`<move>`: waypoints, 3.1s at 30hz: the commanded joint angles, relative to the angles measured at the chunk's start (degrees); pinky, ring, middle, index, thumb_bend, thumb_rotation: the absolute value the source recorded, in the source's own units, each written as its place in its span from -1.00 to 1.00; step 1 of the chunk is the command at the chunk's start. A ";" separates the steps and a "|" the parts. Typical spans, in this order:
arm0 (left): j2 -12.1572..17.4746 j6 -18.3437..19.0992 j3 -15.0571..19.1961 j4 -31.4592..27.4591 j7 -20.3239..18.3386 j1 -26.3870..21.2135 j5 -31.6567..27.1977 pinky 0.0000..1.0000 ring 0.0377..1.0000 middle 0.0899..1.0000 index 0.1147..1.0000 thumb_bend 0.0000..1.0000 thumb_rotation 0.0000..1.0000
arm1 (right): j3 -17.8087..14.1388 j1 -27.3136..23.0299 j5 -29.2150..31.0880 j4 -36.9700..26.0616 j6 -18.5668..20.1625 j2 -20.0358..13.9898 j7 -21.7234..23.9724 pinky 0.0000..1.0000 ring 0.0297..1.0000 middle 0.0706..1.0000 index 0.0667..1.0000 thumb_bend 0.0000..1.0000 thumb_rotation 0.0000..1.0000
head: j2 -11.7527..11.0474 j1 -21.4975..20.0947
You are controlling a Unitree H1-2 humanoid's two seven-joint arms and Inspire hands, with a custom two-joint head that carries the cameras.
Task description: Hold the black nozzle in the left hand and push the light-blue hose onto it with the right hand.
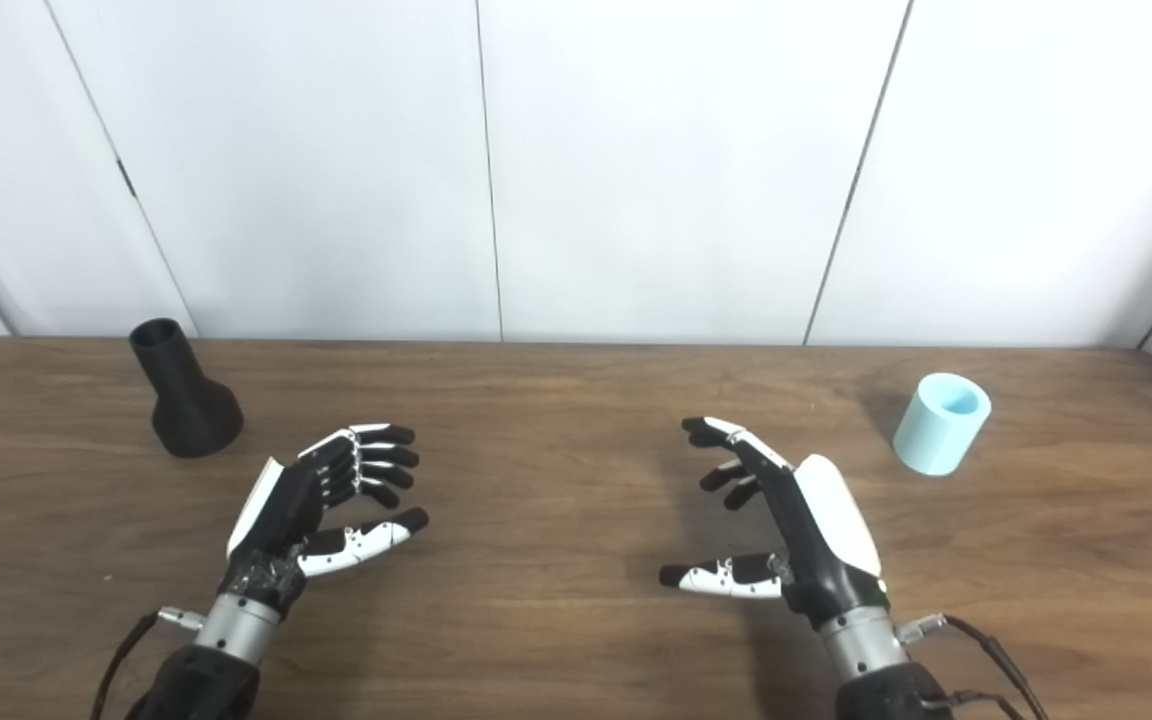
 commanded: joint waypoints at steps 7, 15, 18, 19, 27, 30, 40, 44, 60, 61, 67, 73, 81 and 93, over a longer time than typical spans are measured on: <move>0.19 -2.07 0.17 -1.44 0.50 -1.74 -0.05 0.08 0.21 0.25 0.27 0.27 -1.00 | -0.50 -1.16 -0.28 -1.50 -1.21 0.04 -1.48 -0.03 0.19 0.49 0.58 0.37 -1.00 | 0.03 0.08; 0.29 -2.76 0.14 -1.10 0.47 -1.86 0.01 0.07 0.20 0.23 0.24 0.27 -1.00 | -0.64 -1.24 0.15 -1.40 -1.36 0.10 -1.43 -0.04 0.19 0.50 0.58 0.39 -1.00 | 0.14 0.42; -0.09 -2.80 -0.03 -0.96 0.72 -1.91 0.32 0.06 0.19 0.23 0.24 0.27 -1.00 | -0.87 -1.21 0.41 -1.01 -1.98 -0.46 -1.48 -0.02 0.20 0.50 0.58 0.38 -1.00 | -0.73 5.38; -0.46 -3.33 -0.15 -0.61 1.03 -1.97 0.58 0.06 0.18 0.22 0.23 0.28 -1.00 | -1.05 -1.16 0.73 -0.73 -2.29 -0.72 -1.50 -0.02 0.20 0.49 0.59 0.38 -1.00 | -1.05 6.85; -4.47 -5.32 -2.51 3.82 3.32 -2.96 3.64 0.02 0.15 0.23 0.23 0.28 -1.00 | -2.53 -1.30 3.72 2.92 -5.98 -3.60 -1.61 -0.02 0.22 0.55 0.61 0.35 -1.00 | -6.78 21.11; -5.72 -5.61 -2.22 4.99 3.83 -3.40 2.48 0.03 0.16 0.23 0.22 0.31 -1.00 | -2.66 -1.44 1.35 3.18 -4.47 -3.41 -2.41 -0.09 0.16 0.52 0.61 0.28 -1.00 | -7.77 22.68; -6.38 -10.02 3.39 0.06 9.22 -3.89 2.94 0.03 0.13 0.23 0.27 0.26 -0.97 | -3.12 -1.91 2.17 3.88 -4.63 -3.63 -2.72 -0.24 0.08 0.50 0.64 0.14 -0.45 | -7.60 23.43; -4.50 -7.32 6.19 -4.30 10.97 -4.30 4.14 0.04 0.15 0.25 0.31 0.23 -0.86 | -3.70 -2.17 2.99 4.24 -4.99 -4.04 -2.74 -0.29 0.02 0.46 0.62 0.16 -0.35 | -7.51 24.30; 2.94 3.38 15.97 -12.29 23.13 -12.60 18.98 -0.04 0.37 0.45 0.36 0.40 -0.86 | -4.83 -3.09 2.96 6.71 -9.00 -5.20 -4.64 -0.35 -0.01 0.42 0.57 0.35 0.17 | -6.78 25.13; 3.31 3.37 16.65 -12.07 24.21 -13.21 19.45 -0.02 0.41 0.48 0.38 0.35 -0.91 | -4.82 -3.17 3.11 6.96 -9.12 -5.21 -4.52 -0.35 -0.01 0.43 0.57 0.36 0.17 | -6.77 25.22; 5.72 5.28 18.74 -10.81 27.07 -15.00 20.78 0.11 0.49 0.58 0.46 0.31 -0.93 | -4.72 -3.35 3.89 7.45 -8.54 -5.17 -4.05 -0.34 -0.01 0.42 0.56 0.39 0.19 | -6.44 25.39; 10.45 17.89 16.53 -12.76 19.31 -14.66 22.17 0.72 0.88 0.94 0.90 0.51 -0.50 | -4.35 -3.05 3.62 6.16 -7.13 -5.13 -3.29 -0.38 -0.03 0.41 0.57 0.37 0.17 | -6.29 25.55; 15.18 21.87 13.69 -10.58 14.29 -13.82 20.50 0.93 1.00 1.00 1.00 0.98 -0.30 | -4.26 -2.69 4.19 5.37 -7.37 -5.00 -2.92 -0.35 0.00 0.44 0.59 0.29 0.02 | -5.82 25.42; 17.78 24.54 10.56 -6.11 11.25 -14.11 21.05 0.93 1.00 1.00 1.00 1.00 -0.20 | -4.60 -2.05 4.19 4.38 -6.46 -5.13 -2.37 -0.34 0.02 0.46 0.61 0.24 -0.12 | -5.27 25.44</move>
